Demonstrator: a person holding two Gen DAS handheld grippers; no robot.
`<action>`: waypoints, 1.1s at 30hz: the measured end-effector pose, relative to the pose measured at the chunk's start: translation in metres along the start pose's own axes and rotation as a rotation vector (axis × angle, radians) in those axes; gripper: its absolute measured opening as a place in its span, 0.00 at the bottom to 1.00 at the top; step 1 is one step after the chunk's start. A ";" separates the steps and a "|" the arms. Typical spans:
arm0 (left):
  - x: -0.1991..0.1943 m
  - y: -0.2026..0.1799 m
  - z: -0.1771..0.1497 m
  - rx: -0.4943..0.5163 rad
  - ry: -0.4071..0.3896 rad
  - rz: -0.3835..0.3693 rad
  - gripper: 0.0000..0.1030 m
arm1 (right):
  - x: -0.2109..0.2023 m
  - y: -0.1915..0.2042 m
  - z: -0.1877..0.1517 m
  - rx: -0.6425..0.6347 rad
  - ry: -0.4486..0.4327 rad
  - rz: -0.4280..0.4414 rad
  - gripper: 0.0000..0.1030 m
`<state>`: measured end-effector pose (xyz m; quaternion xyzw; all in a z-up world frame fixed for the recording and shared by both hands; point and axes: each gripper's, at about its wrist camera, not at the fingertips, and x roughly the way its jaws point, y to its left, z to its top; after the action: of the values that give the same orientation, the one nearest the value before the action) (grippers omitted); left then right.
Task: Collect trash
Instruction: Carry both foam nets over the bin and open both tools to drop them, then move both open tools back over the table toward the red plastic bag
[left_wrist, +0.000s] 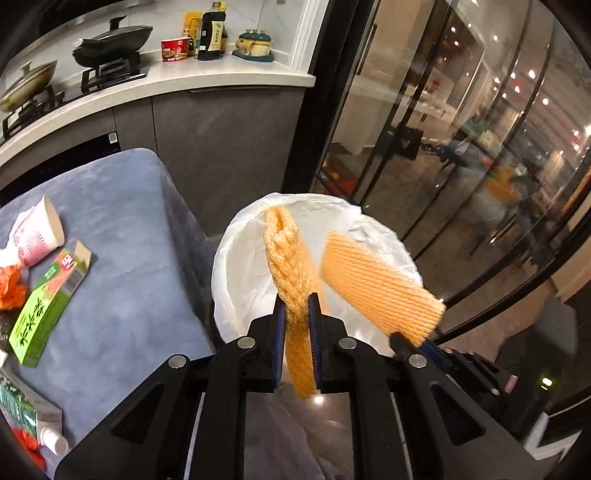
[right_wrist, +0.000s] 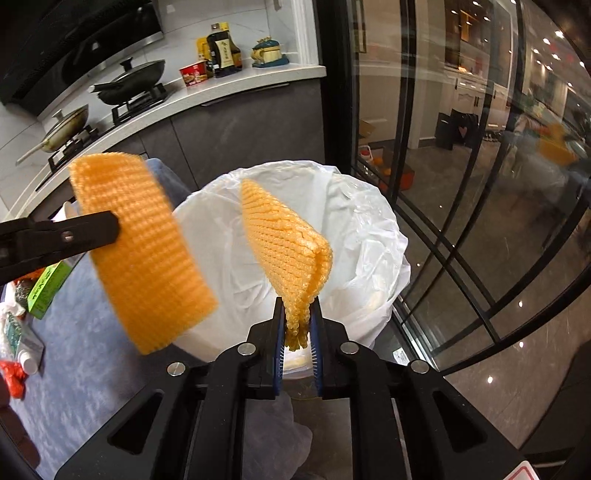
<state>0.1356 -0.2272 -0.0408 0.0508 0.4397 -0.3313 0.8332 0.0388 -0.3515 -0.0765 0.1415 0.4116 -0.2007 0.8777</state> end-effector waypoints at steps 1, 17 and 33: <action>0.003 -0.002 0.001 0.009 0.000 -0.006 0.12 | 0.000 -0.001 0.000 0.003 -0.002 -0.004 0.15; -0.021 0.021 0.009 -0.074 -0.099 0.060 0.61 | -0.020 -0.001 0.005 0.030 -0.077 -0.039 0.62; -0.140 0.110 -0.058 -0.218 -0.181 0.290 0.83 | -0.098 0.111 -0.006 -0.146 -0.165 0.144 0.79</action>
<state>0.1061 -0.0490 0.0087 -0.0071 0.3843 -0.1615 0.9090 0.0297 -0.2282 0.0049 0.0895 0.3405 -0.1178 0.9286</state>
